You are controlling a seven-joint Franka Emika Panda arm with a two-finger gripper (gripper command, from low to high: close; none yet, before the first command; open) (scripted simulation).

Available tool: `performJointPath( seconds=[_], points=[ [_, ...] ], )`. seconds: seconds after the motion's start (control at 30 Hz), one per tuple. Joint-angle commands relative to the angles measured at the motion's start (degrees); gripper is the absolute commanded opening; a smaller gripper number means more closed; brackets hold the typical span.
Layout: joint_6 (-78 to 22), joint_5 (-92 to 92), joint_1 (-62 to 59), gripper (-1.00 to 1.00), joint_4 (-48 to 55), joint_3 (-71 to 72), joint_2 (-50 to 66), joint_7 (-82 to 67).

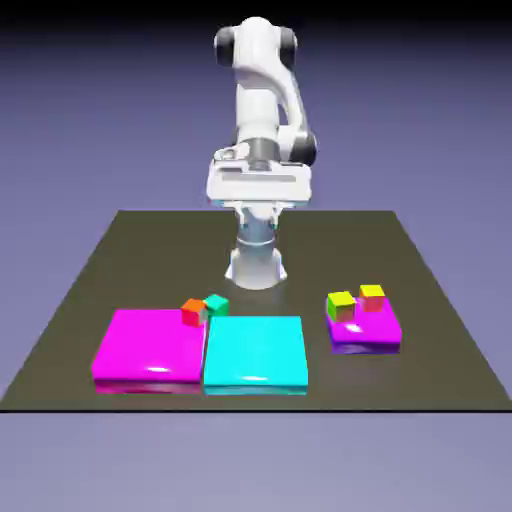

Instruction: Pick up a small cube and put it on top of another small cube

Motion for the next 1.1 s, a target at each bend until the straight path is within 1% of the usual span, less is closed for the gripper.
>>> performJointPath(
  seconds=[0.0, 1.07],
  points=[
    [-0.5, -0.3, 0.2, 0.0, -0.2, -0.8, 0.3, -2.5],
    [-15.1, -9.5, 7.2, 0.0, -5.8, -26.9, 9.5, -82.2]
  ],
)
